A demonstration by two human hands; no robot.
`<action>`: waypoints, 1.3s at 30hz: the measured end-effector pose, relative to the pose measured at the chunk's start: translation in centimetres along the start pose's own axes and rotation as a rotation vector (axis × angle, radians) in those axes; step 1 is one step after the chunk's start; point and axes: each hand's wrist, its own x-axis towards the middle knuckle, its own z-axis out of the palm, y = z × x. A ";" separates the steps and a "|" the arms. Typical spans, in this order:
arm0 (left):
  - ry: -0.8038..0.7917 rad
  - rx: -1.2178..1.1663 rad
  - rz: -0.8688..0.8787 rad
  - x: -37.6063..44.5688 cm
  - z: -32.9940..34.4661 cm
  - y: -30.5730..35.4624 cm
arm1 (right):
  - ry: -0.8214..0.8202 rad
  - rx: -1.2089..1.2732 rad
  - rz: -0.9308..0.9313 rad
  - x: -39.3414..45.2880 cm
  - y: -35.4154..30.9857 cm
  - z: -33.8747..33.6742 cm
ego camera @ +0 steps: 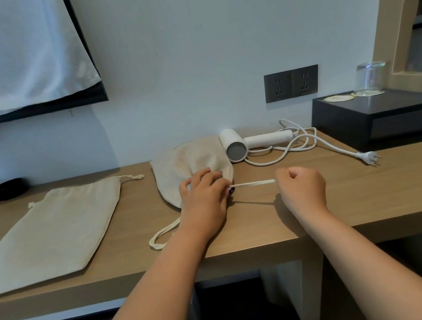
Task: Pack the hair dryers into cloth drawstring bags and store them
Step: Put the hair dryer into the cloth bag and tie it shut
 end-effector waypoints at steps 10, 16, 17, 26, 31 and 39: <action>-0.053 -0.127 -0.031 -0.4 -0.2 0.0 | -0.441 -0.704 -0.556 -1.1 -1.0 3.7; -0.017 -0.064 0.017 -0.5 -0.4 -0.2 | -0.302 -0.492 -0.609 -1.7 -1.0 3.4; -0.018 -0.041 0.020 -0.4 -0.4 -0.1 | -0.228 -0.500 -0.644 -1.8 -0.9 3.2; 0.034 -0.008 0.067 -0.2 -0.5 -0.2 | -0.068 -0.053 -0.671 -1.7 -0.5 1.9; 0.054 0.000 0.016 0.0 0.1 -0.5 | 0.024 0.098 -0.505 -1.7 -0.7 1.6; 0.084 -0.093 0.043 -0.5 0.2 -0.6 | -0.171 -0.541 -0.501 -1.3 -0.6 2.9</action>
